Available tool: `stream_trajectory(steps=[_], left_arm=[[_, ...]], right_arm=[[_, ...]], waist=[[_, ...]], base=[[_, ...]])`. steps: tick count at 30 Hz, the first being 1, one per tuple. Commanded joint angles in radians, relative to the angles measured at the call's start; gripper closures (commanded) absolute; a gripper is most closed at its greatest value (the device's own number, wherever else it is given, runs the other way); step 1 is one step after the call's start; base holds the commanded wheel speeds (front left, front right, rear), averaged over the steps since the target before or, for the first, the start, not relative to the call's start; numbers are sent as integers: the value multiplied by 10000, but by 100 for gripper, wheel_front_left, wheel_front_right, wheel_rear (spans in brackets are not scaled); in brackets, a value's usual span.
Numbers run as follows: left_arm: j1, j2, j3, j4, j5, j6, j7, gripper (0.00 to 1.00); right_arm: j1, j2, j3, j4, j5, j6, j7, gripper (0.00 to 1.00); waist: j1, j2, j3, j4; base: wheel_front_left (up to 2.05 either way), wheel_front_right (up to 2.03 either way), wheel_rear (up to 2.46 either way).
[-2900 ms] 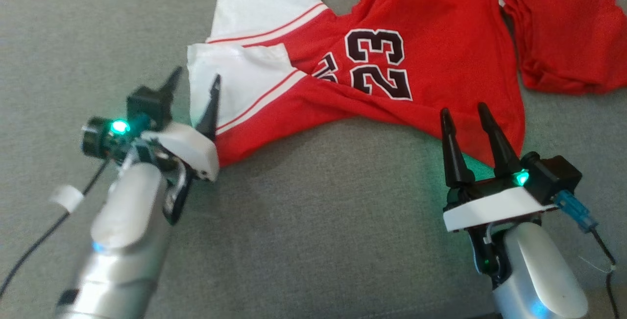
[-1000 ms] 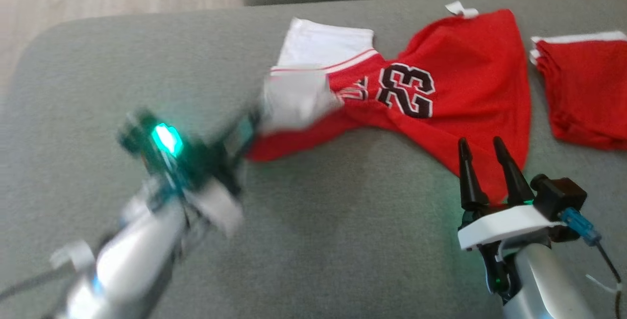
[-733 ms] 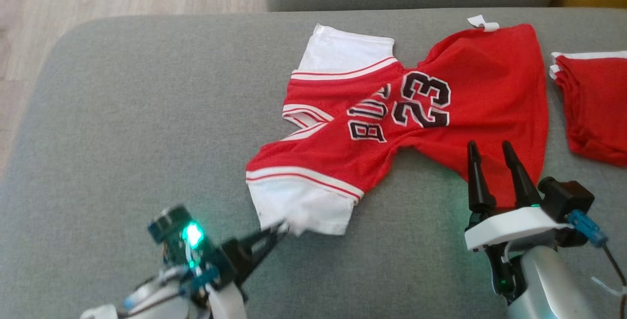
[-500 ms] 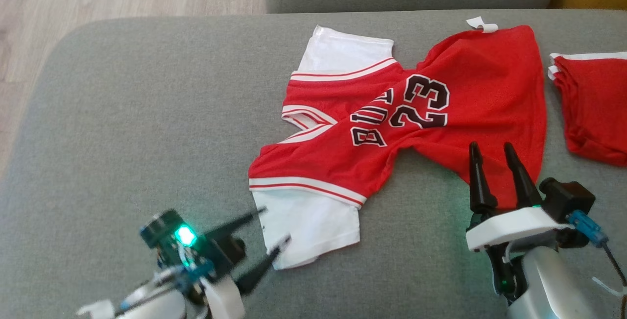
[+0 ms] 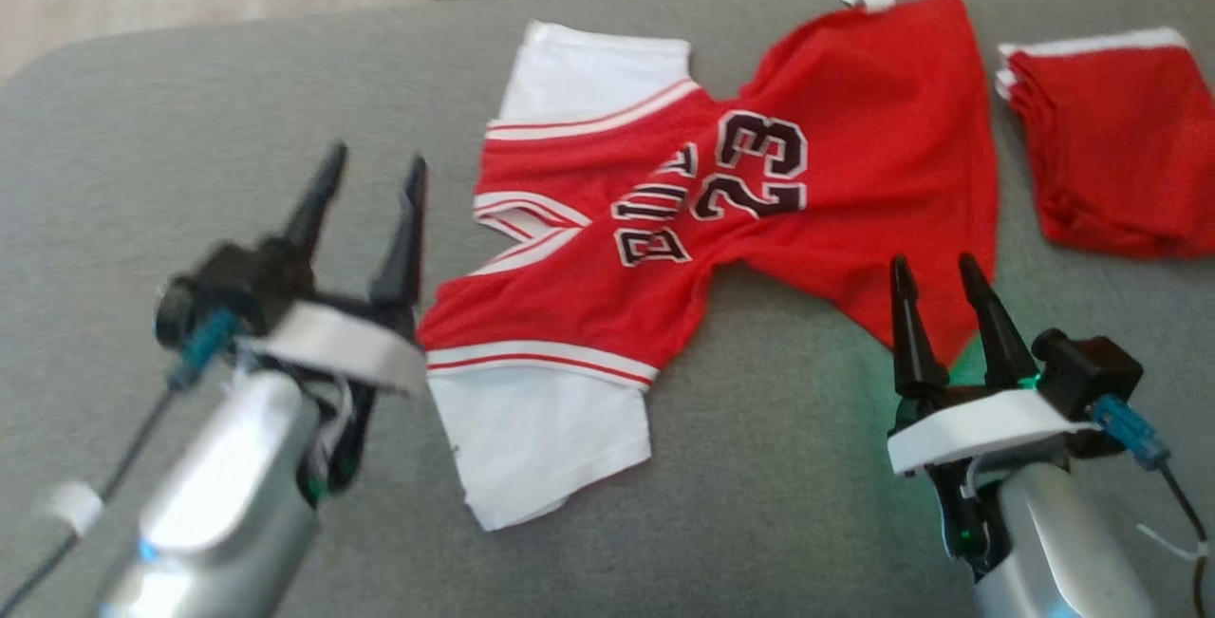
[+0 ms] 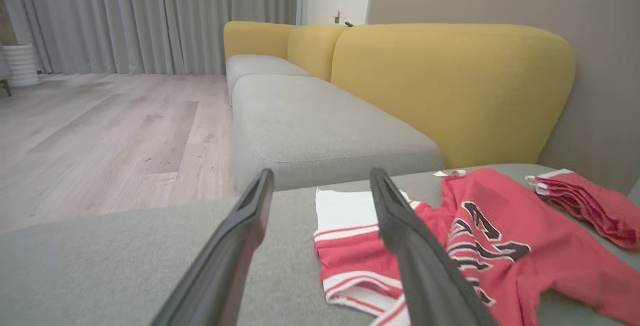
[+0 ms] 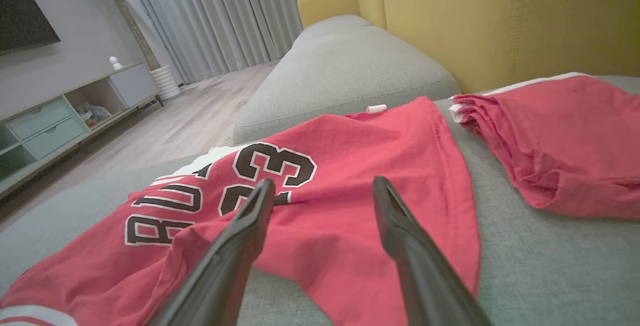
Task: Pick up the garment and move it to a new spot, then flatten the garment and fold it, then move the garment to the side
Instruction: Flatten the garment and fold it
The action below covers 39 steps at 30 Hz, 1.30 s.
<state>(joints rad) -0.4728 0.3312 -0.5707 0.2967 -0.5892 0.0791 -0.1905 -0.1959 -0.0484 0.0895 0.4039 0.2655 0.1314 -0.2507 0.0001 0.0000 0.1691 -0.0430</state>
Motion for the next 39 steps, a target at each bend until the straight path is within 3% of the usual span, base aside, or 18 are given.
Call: stream_trajectory(steps=[1, 6, 12, 18, 29, 36, 37, 38, 39], left_arm=[[-798, 232, 575, 21, -94, -52, -54, 0], [-1839, 376, 579, 812, -345, -552, 744, 0], [-3527, 790, 241, 2479, -767, -1391, 3330, 0], [-4375, 1197, -201, 3773, -1142, -1877, 5389, 0], [-4613, 1126, -460, 4149, -2095, -2077, 6227, 0], [-4702, 1301, -1130, 4181, -2330, -2093, 7234, 0], [-4715, 1343, -1226, 4167, -2400, -2094, 7413, 27], [-4733, 1396, -1311, 4146, -2460, -2094, 7557, 78], [-4828, 1544, -1384, 4157, -2500, -2095, 7635, 100]], right_arm=[[-466, -18, 308, -429, -27, -7, -111, 0], [-658, -18, 485, -754, 72, -7, -111, 0], [-820, -18, 656, -1085, 307, -7, -111, 0], [-931, -18, 872, -1174, 575, -7, -111, 0], [-998, -18, 1047, -1158, 806, -7, -111, 0], [-1096, -18, 1093, -1200, 934, -7, -111, 0], [-1089, -18, 1103, -1201, 947, -7, -111, 0], [-1084, -18, 1112, -1202, 958, -7, -111, 0], [-1082, -18, 1134, -1213, 981, -7, -111, 0]], waist=[[-1, 0, 447, -450], [-1, 0, 1012, -939], [-1, 0, 1706, -1500], [-1, 0, 2100, -1949], [-1, 0, 2259, -2337], [-1, 0, 2469, -2535], [-1, 0, 2484, -2560], [-1, 0, 2497, -2581], [-1, 0, 2524, -2622]], base=[[0, 0, 0], [0, 0, 0], [0, 0, 0], [0, 0, 0], [0, 0, 0], [0, 0, 0], [0, 0, 0], [0, 0, 0], [0, 0, 0]])
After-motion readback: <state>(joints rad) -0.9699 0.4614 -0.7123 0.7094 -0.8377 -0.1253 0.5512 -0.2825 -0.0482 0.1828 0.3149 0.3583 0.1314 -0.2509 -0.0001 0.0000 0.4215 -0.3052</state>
